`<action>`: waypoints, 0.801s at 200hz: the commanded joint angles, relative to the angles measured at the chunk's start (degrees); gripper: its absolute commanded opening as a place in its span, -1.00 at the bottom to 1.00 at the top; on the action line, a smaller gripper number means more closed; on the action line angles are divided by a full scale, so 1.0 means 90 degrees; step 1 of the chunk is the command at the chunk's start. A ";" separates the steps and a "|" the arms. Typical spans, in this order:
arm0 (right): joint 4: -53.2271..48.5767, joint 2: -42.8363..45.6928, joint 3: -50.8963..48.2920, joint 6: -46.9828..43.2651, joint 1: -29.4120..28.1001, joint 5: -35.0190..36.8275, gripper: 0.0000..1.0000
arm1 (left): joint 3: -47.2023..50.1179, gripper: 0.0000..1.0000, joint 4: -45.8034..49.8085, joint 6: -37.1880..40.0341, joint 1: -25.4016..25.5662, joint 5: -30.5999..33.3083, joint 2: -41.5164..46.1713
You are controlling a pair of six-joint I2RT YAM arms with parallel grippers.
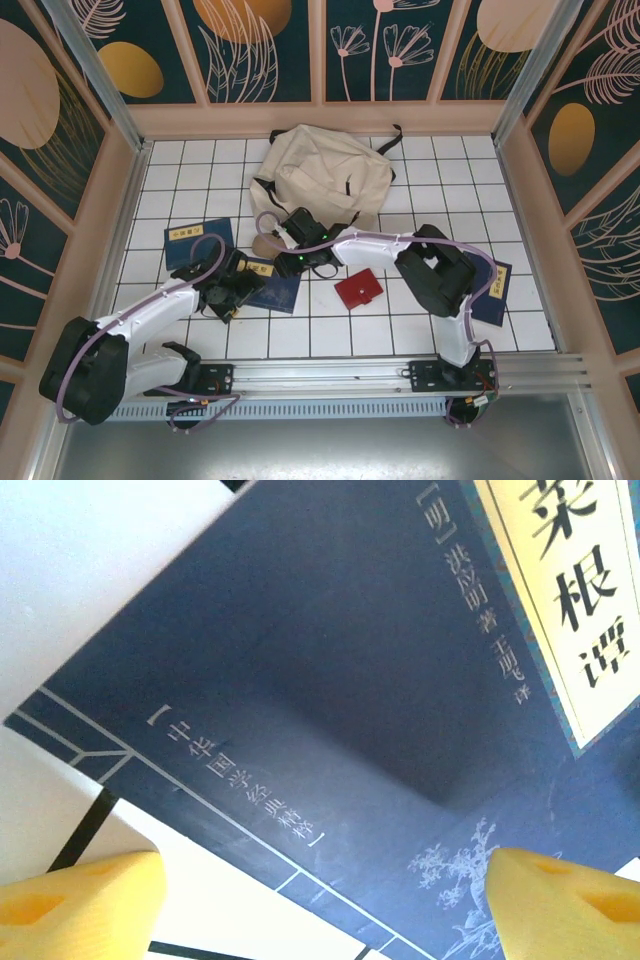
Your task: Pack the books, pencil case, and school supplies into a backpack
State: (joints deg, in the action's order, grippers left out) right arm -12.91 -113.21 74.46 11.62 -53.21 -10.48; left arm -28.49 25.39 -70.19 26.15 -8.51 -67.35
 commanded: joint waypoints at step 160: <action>-0.0872 -0.0696 -0.0039 -0.0069 0.0120 -0.0636 -0.24 | 0.0133 0.04 -0.1789 0.0321 -0.0401 -0.0146 0.0075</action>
State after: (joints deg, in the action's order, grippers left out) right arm -14.35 -116.31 77.47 10.37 -52.49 -12.58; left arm -27.79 17.76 -69.10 22.72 -9.13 -68.45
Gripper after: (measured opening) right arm 0.381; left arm 0.523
